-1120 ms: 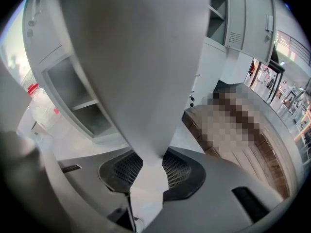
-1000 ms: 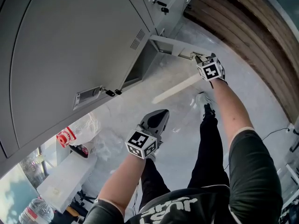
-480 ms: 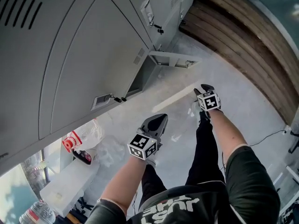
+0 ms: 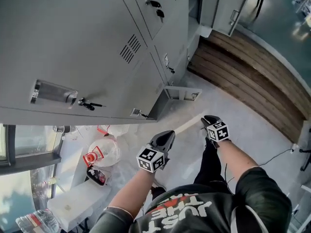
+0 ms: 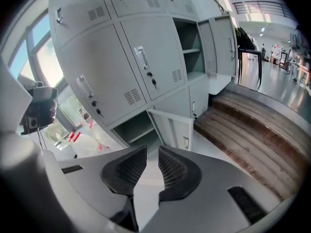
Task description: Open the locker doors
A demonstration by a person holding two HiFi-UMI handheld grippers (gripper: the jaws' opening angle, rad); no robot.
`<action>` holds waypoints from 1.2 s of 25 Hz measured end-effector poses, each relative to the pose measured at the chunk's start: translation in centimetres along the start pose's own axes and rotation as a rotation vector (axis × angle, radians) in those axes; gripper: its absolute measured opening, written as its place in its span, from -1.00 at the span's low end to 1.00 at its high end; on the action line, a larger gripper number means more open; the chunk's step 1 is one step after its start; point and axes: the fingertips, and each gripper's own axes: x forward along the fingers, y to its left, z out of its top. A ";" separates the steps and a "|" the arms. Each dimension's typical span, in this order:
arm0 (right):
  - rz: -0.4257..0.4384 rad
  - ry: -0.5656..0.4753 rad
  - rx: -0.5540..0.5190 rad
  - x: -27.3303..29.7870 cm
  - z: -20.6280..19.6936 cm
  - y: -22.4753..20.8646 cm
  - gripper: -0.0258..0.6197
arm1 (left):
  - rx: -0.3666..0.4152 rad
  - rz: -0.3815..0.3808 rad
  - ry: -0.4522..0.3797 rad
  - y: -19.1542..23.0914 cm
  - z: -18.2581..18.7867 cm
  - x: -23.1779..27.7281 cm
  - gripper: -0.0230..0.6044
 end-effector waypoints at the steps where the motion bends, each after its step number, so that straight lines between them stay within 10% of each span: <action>1: 0.008 -0.016 -0.001 -1.6 1.1 1.0 -0.64 | 0.005 0.001 -0.008 -0.9 1.1 -1.1 -0.91; 16: 0.152 -0.362 -0.144 -24.6 17.7 15.6 -0.80 | 0.248 -0.036 -0.238 -12.1 18.5 -15.4 -0.91; 30: 0.242 -0.517 -0.192 -32.0 22.7 22.6 -0.81 | 0.332 -0.067 -0.291 -15.5 20.9 -20.1 -0.91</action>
